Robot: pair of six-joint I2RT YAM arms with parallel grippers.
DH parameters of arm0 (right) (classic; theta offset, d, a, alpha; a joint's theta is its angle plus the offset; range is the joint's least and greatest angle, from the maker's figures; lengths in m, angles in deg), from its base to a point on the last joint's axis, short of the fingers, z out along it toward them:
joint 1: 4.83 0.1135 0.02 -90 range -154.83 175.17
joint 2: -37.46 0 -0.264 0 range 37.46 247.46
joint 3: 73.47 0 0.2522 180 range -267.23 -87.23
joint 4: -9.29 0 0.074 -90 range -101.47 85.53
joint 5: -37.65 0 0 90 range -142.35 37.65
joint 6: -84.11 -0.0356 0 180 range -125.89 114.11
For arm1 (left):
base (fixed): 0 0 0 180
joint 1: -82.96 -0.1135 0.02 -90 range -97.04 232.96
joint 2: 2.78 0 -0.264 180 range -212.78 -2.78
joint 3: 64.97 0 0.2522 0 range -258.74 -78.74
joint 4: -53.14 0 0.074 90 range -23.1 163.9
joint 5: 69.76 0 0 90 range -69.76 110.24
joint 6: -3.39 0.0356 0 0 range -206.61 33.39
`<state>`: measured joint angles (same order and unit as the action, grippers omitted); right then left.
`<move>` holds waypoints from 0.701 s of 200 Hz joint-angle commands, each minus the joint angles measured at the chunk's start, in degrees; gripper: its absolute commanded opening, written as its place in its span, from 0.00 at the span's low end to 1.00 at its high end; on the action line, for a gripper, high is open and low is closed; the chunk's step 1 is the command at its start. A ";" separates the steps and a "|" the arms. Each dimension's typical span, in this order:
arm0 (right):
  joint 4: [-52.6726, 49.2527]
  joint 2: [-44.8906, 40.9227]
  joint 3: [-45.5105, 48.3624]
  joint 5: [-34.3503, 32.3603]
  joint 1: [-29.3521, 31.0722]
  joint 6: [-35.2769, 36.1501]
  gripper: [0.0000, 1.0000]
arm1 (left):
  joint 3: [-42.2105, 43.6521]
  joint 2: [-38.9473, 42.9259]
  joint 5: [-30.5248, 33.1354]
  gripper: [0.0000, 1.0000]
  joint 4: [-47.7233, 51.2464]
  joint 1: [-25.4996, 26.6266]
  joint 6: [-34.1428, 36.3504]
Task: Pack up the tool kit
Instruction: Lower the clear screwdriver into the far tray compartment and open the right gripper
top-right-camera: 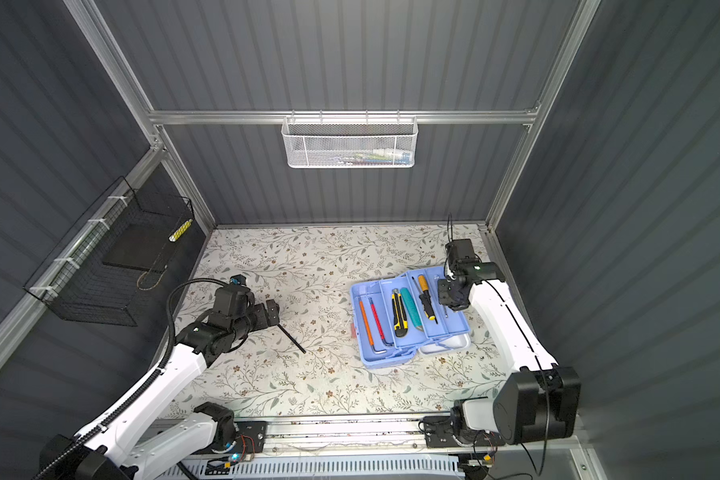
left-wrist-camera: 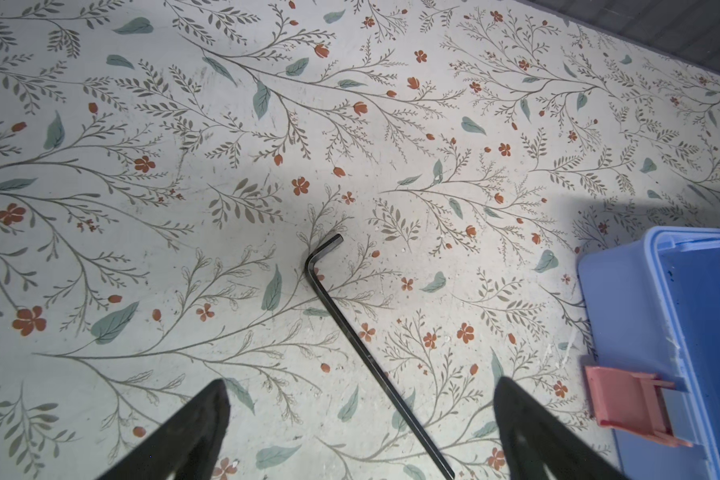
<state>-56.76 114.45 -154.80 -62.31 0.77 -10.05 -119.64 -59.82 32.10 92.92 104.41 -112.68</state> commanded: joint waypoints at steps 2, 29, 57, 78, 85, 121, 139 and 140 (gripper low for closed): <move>1.72 -1.06 1.91 -1.05 -0.07 2.51 0.00 | -0.84 -1.92 1.19 1.00 0.32 0.23 1.82; 3.55 -3.05 4.42 -0.03 0.02 2.76 0.00 | -0.64 -2.71 0.28 1.00 -0.57 0.26 2.51; 4.62 -2.41 5.89 1.29 0.10 2.85 0.00 | -1.08 -3.46 2.93 1.00 0.96 0.26 2.57; 4.99 -1.09 6.03 1.31 0.16 2.92 0.00 | -0.74 -3.15 2.58 1.00 0.71 0.26 2.77; 5.04 -0.68 6.05 1.14 0.15 2.93 0.00 | -0.63 -2.99 2.49 1.00 0.46 0.26 2.86; 4.17 1.87 5.31 0.39 0.19 2.24 0.15 | -0.70 -2.73 2.70 0.99 0.56 0.26 2.94; 3.40 2.70 4.63 0.39 0.28 2.15 0.23 | -1.77 -3.47 4.69 1.00 2.39 0.26 2.51; 3.32 2.71 4.59 0.34 0.28 2.15 0.24 | -1.83 -3.50 4.72 0.99 2.42 0.26 2.51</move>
<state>-52.30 116.28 -149.25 -61.59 0.82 -7.80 -119.64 -63.05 34.31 92.99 104.41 -110.95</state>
